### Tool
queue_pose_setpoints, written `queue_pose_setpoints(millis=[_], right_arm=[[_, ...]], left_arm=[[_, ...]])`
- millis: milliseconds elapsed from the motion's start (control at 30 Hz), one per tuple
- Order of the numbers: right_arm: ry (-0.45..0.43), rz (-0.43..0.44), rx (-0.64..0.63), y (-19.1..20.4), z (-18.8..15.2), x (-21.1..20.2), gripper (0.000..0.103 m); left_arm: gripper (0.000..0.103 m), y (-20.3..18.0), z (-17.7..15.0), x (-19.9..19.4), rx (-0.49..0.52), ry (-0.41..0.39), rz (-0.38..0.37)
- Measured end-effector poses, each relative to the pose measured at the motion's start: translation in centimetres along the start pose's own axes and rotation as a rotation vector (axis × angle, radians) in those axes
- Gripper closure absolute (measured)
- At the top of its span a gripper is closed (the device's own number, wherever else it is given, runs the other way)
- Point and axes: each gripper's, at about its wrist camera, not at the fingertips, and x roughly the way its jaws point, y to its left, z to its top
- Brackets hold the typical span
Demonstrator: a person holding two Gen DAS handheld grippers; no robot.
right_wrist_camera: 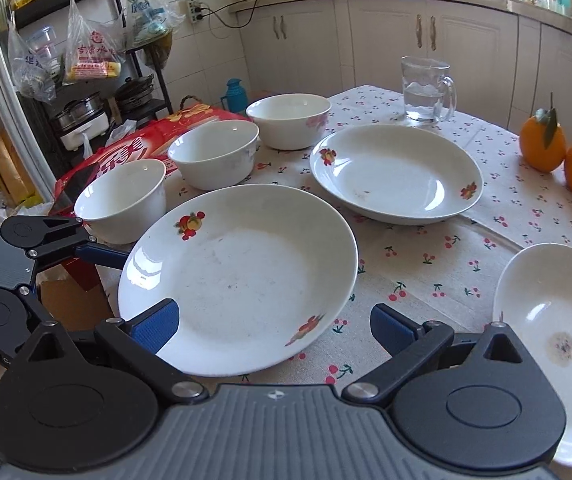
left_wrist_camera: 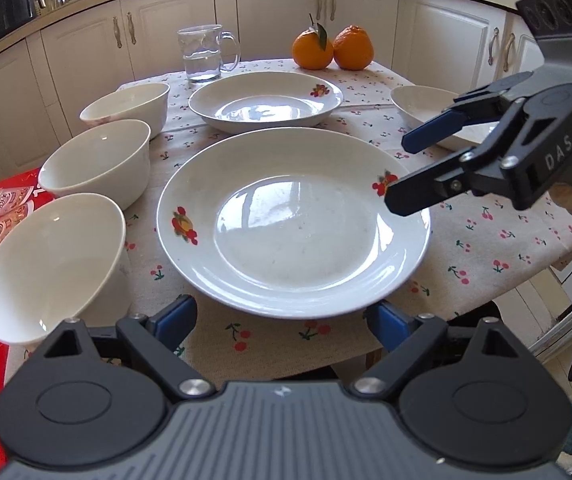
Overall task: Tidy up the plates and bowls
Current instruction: 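Move the right gripper to the rim of the large flower plate, then close the right gripper on the large plate's rim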
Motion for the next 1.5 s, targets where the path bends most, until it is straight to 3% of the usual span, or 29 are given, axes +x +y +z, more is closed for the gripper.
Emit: queue_pose_setpoints(millis=[467,667,833,1500], right_arm=[[0.115,0.143,-0.01,-3.2,3.5,5.1,0.0],[0.143,0.182,-0.043,-3.7,5.2,6.9,0.013],[0.161,0.204,-0.066,-4.0,6.3,8.1,0.018],[0.209,0.265,-0.094,-4.2,7.4,9.8,0.02]], left_arm=[[0.012,-0.7,0.3,0.6,-0.007,-0.007,-0.001],[0.013,-0.6,0.3,0.6,-0.013,-0.011,-0.007],[0.014,-0.5,0.3,0.6,-0.016,-0.011,-0.013],[0.016,-0.5,0.3,0.8,-0.023,-0.011,-0.019]])
